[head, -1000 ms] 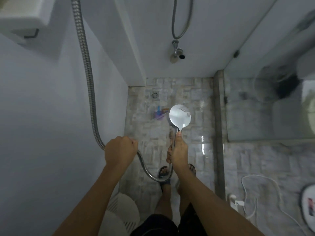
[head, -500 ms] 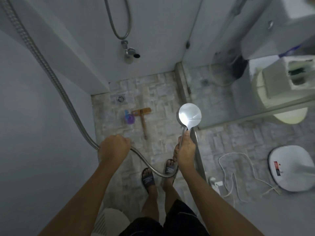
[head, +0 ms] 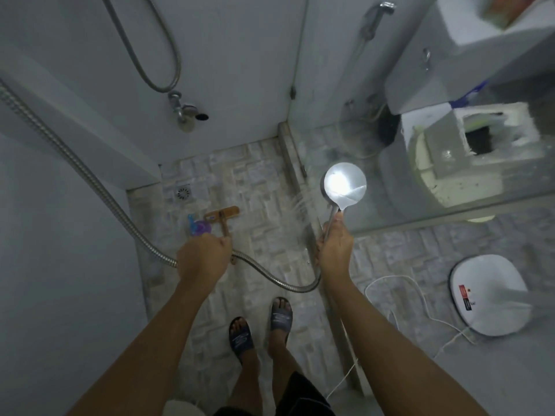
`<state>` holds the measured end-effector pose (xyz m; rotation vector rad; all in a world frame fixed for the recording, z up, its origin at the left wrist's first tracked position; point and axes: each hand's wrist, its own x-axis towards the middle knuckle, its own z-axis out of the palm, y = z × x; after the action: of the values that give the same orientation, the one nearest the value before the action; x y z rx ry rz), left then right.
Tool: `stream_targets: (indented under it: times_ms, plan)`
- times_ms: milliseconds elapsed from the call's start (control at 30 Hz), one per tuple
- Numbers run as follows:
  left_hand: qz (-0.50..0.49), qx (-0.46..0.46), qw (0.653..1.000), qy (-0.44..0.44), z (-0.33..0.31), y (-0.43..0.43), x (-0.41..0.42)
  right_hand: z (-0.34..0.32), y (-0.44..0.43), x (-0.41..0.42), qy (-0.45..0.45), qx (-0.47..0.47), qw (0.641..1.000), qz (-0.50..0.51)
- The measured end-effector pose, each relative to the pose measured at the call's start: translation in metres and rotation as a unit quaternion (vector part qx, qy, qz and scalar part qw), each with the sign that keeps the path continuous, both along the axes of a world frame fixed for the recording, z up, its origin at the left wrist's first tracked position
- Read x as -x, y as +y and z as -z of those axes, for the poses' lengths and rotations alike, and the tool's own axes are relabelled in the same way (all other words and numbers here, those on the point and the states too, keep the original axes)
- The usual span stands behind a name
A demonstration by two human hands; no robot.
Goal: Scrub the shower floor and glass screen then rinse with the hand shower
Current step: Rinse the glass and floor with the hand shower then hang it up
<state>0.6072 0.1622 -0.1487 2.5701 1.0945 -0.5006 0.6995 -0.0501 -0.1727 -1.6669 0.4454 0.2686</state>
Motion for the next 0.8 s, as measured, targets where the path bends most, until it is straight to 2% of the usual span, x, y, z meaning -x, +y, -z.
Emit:
stream_targets:
  times_ms: [100, 333, 400, 600, 800]
  plan:
    - [-0.005, -0.008, 1.0, 0.008, -0.004, 0.0, -0.025, 0.0, 0.007, -0.04, -0.013, -0.026, 1.0, 0.006]
    - [0.018, -0.053, 0.997, -0.043, -0.015, 0.017, -0.063, -0.01, 0.04, -0.126, -0.033, -0.06, 0.997, 0.02]
    - [0.018, -0.042, 0.997, -0.058, -0.021, 0.026, -0.072, -0.018, 0.052, -0.149, -0.046, -0.066, 0.996, 0.026]
    - [-0.038, -0.073, 0.99, -0.118, -0.032, 0.039, -0.089, -0.036, 0.082, -0.184, -0.068, -0.098, 0.993, -0.002]
    - [-0.064, -0.078, 0.988, -0.119, -0.03, 0.057, -0.067, -0.057, 0.113, -0.193, -0.013, -0.157, 0.986, 0.057]
